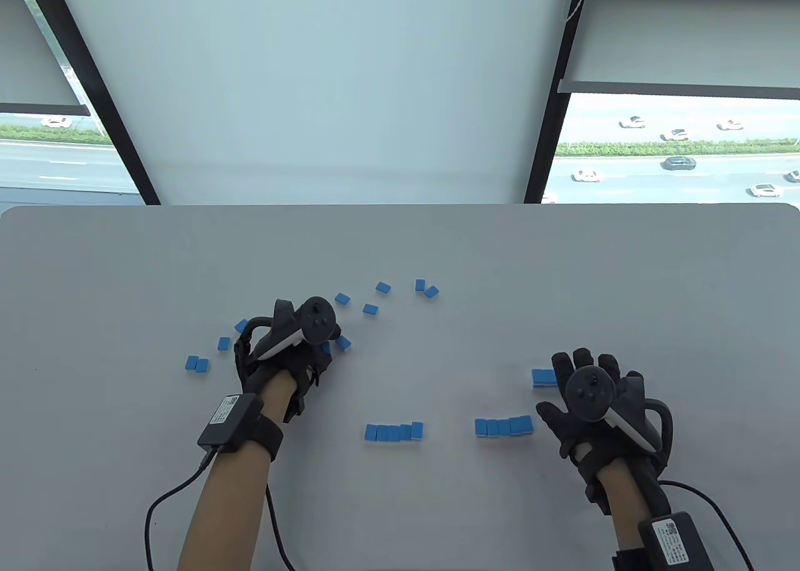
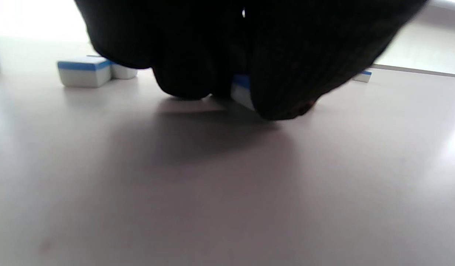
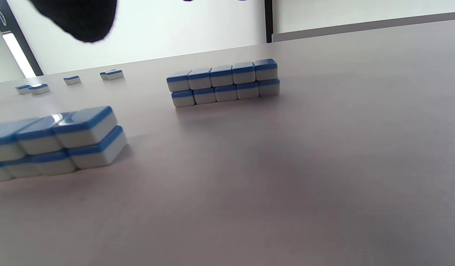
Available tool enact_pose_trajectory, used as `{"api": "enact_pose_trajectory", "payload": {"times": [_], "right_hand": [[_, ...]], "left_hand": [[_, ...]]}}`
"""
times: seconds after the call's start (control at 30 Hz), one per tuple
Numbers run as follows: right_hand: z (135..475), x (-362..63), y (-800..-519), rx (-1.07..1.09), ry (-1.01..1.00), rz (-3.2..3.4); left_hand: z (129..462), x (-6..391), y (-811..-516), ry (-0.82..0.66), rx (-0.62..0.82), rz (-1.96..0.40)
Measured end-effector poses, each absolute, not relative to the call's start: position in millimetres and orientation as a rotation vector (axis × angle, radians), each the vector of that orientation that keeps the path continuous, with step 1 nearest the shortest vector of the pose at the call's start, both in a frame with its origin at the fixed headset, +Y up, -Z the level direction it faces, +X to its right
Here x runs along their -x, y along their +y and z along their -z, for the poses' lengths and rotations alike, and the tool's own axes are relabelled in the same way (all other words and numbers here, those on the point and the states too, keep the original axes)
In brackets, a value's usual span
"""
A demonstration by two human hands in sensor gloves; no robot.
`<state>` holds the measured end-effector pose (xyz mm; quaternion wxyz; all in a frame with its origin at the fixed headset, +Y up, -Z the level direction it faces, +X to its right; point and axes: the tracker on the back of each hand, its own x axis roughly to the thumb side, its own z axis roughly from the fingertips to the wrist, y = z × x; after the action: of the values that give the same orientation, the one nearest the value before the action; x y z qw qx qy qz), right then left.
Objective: Build mahjong tile wall
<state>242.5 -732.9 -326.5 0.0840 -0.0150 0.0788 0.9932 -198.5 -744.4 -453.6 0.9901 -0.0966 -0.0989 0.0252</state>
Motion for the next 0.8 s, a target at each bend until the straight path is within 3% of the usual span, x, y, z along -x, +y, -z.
{"api": "enact_pose_trajectory", "payload": {"times": [0.5, 0.8], "right_hand": [[326.3, -240.4, -732.2, 0.038, 0.230, -2.957], [326.0, -239.5, -732.8, 0.040, 0.239, -2.965]], "left_hand": [[387.8, 176.5, -700.9, -0.343, 0.058, -0.128], [351.8, 140.4, -698.1, -0.484, -0.006, -0.220]]}}
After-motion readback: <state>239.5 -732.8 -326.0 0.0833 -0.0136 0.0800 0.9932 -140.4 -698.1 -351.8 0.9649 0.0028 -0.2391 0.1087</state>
